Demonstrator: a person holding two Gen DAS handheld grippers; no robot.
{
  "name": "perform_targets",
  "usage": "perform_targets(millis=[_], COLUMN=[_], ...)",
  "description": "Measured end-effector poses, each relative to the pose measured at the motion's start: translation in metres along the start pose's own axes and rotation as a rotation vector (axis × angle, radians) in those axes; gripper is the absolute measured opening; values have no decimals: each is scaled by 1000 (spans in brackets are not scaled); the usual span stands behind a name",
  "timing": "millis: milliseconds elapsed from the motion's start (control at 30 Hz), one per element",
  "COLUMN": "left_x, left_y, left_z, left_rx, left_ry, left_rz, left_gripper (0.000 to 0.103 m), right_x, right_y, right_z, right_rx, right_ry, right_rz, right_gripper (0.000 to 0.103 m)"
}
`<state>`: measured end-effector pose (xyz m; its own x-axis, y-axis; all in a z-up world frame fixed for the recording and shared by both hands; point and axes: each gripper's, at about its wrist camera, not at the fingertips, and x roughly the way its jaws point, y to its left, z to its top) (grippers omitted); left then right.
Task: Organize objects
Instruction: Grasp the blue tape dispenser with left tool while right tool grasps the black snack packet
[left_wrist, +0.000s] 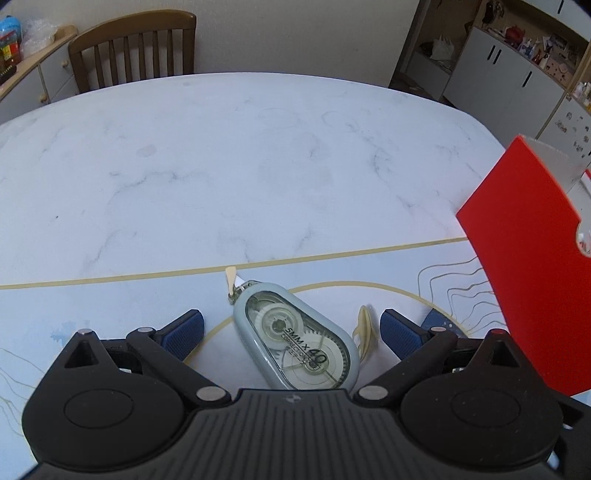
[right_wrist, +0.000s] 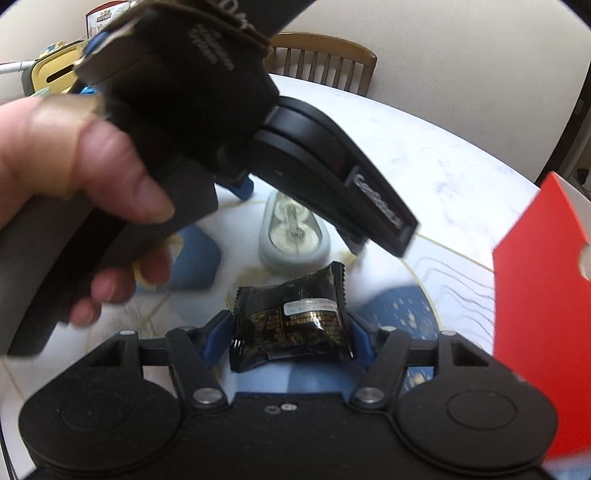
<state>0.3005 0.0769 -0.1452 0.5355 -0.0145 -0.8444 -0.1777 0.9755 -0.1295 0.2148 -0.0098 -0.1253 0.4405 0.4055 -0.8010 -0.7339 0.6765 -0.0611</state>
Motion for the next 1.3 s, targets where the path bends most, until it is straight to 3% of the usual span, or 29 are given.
perform_targets(millis=[133,267,367,733,800,1033,1300], left_x=[-2,-4,-6,-18,-22,-43,-83], left_y=[-7,-14,-17,-3,1,5,-24], left_z=[-7,-13,-15,-31,-36,-59,-81], left_rx=[28,80,106,143,140,131,187], left_ry=[-21,-41,-53,-59,-62,-67,-117], left_rz=[44,103,106,59,46,2,-66], left_gripper=[97,81,70,66,66,66,66], right_x=[-13,-25,-33,-75,-76,-86,-115], right_y=[-8,-13,-17,-44,-60,-82,-98], right_z=[-14,-26,-34,-68,-65,-74,-93], right_rx=[27,54,82,199,237,325,393], right_ry=[10,15,19,13,7,26,-17], right_rz=[-16,-37,-48,-109,-115,-144,-140], right_gripper=[61,58,57,50,38,34,34])
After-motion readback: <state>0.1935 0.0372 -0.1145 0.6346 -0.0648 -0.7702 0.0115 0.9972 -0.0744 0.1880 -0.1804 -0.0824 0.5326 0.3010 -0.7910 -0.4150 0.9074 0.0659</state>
